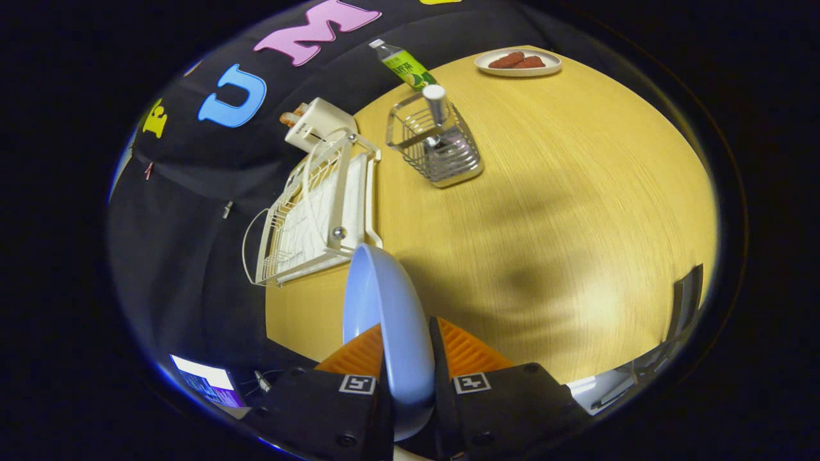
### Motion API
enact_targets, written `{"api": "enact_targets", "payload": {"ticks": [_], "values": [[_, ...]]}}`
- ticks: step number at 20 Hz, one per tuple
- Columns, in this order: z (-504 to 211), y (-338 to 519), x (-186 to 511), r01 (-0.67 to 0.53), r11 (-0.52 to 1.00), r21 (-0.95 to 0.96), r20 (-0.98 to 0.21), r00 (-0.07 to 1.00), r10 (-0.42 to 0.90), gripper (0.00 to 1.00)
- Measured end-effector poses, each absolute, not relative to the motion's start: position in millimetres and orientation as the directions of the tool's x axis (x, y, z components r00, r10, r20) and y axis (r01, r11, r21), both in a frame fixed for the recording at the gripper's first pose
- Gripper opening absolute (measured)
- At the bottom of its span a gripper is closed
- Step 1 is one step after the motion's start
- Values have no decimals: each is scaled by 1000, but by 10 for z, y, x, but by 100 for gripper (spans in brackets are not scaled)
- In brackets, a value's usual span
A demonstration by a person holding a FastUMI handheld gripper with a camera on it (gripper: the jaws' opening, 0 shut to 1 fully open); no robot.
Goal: Take the plate from the dish rack, then take the spoon from the basket and place it into the plate.
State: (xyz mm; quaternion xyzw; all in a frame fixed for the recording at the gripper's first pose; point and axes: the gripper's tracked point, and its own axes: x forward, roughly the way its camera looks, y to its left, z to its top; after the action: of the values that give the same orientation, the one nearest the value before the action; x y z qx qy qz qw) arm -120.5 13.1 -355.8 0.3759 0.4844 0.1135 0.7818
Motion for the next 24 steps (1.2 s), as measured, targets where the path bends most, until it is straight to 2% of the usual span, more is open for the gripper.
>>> {"api": "enact_targets", "payload": {"ticks": [1,6,8,9,11,16,18,21,24], "values": [[-3774,233,-1149,193,691,696,-675,502,540,30],[-3859,276,-1025,204,648,734,-644,512,568,30],[-3950,214,-969,220,677,702,-675,508,535,32],[-3993,184,-960,226,690,688,-688,505,521,39],[-4047,163,-941,236,705,669,-706,498,503,46],[-4080,67,-963,230,735,638,-725,501,472,59],[-4063,-4,-948,216,757,616,-732,512,449,73],[-3924,-159,-904,193,787,586,-727,554,405,81],[-3650,-418,-787,148,849,508,-706,637,311,84]]}}
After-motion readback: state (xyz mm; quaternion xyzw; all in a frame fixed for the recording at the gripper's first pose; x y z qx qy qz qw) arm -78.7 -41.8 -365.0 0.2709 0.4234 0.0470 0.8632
